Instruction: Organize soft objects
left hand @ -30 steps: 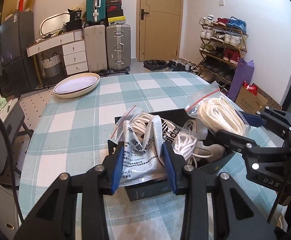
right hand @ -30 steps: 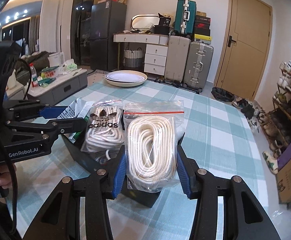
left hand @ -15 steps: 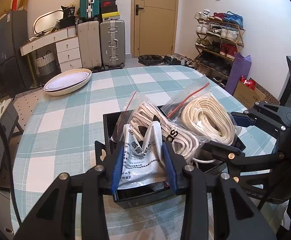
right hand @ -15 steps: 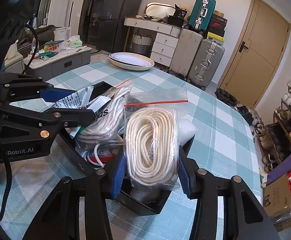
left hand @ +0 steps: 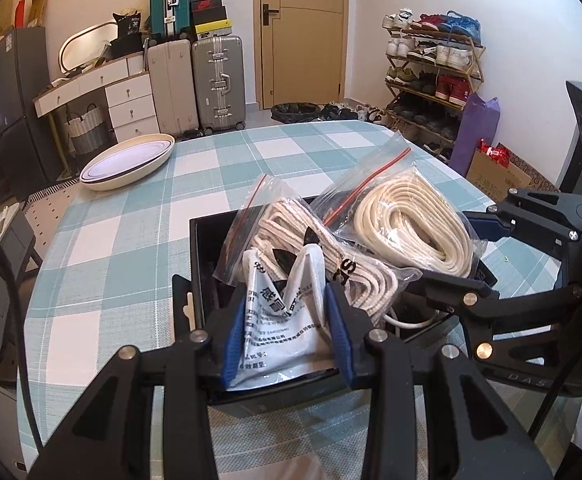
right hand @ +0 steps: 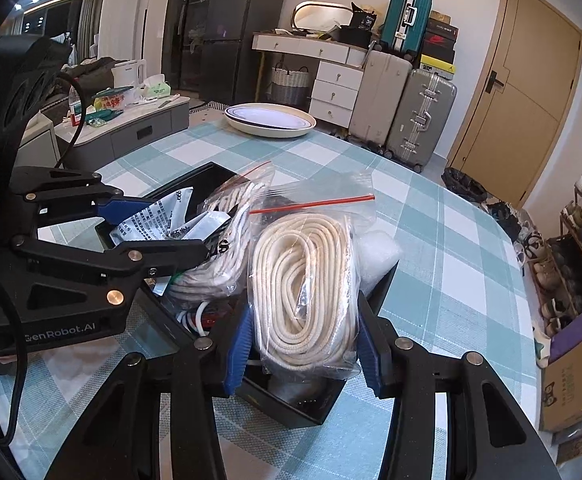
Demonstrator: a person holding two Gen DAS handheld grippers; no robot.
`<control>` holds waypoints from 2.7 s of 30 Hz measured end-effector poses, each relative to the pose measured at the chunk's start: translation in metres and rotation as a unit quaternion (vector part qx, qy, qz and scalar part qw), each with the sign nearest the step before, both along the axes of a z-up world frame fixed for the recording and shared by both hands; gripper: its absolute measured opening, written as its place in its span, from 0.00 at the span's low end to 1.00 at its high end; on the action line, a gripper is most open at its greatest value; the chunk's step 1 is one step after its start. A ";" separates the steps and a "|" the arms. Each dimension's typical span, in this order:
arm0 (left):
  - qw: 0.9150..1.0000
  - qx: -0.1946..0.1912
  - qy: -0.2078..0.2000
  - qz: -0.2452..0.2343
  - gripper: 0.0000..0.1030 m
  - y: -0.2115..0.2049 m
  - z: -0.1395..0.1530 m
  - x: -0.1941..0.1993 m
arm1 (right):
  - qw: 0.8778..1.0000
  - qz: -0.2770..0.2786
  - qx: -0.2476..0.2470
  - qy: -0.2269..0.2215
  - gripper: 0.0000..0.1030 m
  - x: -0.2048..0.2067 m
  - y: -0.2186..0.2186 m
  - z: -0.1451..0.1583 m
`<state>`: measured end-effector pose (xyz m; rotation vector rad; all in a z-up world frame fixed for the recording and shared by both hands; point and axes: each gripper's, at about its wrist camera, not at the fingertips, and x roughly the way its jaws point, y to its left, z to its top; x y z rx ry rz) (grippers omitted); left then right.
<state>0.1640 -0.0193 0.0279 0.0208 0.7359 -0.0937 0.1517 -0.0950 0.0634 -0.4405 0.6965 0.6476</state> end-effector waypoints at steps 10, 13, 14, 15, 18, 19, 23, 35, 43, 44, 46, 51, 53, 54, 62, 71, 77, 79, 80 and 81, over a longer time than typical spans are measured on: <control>1.000 -0.002 0.005 -0.004 0.36 -0.003 0.001 -0.013 | 1.000 0.012 0.001 0.011 0.47 -0.010 -0.006 0.001; 1.000 -0.001 0.004 -0.004 0.38 -0.002 0.001 -0.012 | 1.000 0.007 0.001 0.004 0.49 -0.010 -0.006 0.002; 1.000 0.000 0.005 -0.002 0.38 -0.002 0.001 -0.012 | 1.000 0.005 -0.001 -0.001 0.53 -0.011 -0.006 0.003; 1.000 0.003 0.007 0.000 0.39 -0.003 0.002 -0.011 | 1.000 0.005 -0.004 -0.011 0.57 -0.013 -0.006 0.004; 1.000 0.010 -0.004 0.004 0.58 -0.004 0.008 -0.015 | 0.999 0.002 0.007 -0.034 0.81 -0.018 -0.012 0.010; 1.000 0.004 -0.007 0.001 0.62 -0.003 0.010 -0.017 | 0.999 0.001 0.013 -0.035 0.81 -0.019 -0.014 0.012; 1.000 -0.006 -0.017 0.013 0.86 0.004 0.013 -0.024 | 0.999 -0.004 0.023 -0.048 0.89 -0.027 -0.021 0.020; 0.996 -0.004 -0.081 0.029 1.00 0.012 0.026 -0.059 | 0.989 -0.041 0.134 -0.037 0.99 -0.050 -0.058 0.028; 0.993 -0.010 -0.107 0.049 1.00 0.016 0.023 -0.081 | 0.982 -0.036 0.177 -0.049 0.99 -0.077 -0.072 0.031; 0.993 -0.010 -0.110 0.050 1.00 0.016 0.021 -0.083 | 0.982 -0.036 0.180 -0.051 0.99 -0.081 -0.073 0.031; 0.992 -0.012 -0.118 0.052 1.00 0.016 0.019 -0.087 | 0.980 -0.035 0.189 -0.056 0.99 -0.089 -0.076 0.031; 0.990 -0.013 -0.131 0.058 1.00 0.013 0.012 -0.094 | 0.977 -0.028 0.203 -0.068 0.99 -0.101 -0.079 0.028; 0.988 -0.015 -0.138 0.061 1.00 0.013 0.010 -0.097 | 0.977 -0.027 0.198 -0.070 0.99 -0.102 -0.078 0.026; 0.988 -0.017 -0.143 0.062 1.00 0.013 0.009 -0.098 | 0.978 -0.028 0.195 -0.070 0.99 -0.102 -0.078 0.024; 0.984 -0.015 -0.161 0.070 1.00 0.012 0.003 -0.099 | 0.977 -0.040 0.194 -0.084 0.99 -0.100 -0.078 0.014; 0.984 -0.021 -0.162 0.071 1.00 0.014 0.003 -0.100 | 0.977 -0.041 0.193 -0.085 0.99 -0.099 -0.077 0.015; 0.984 -0.025 -0.160 0.072 1.00 0.015 0.004 -0.100 | 0.975 -0.043 0.197 -0.091 0.99 -0.103 -0.081 0.017; 0.984 -0.025 -0.161 0.072 1.00 0.015 0.004 -0.100 | 0.975 -0.043 0.197 -0.094 0.99 -0.104 -0.082 0.017; 0.984 -0.024 -0.161 0.072 1.00 0.015 0.004 -0.100 | 0.975 -0.043 0.197 -0.095 0.99 -0.105 -0.082 0.017; 0.984 -0.023 -0.161 0.072 1.00 0.014 0.004 -0.100 | 0.975 -0.043 0.197 -0.095 0.99 -0.104 -0.082 0.017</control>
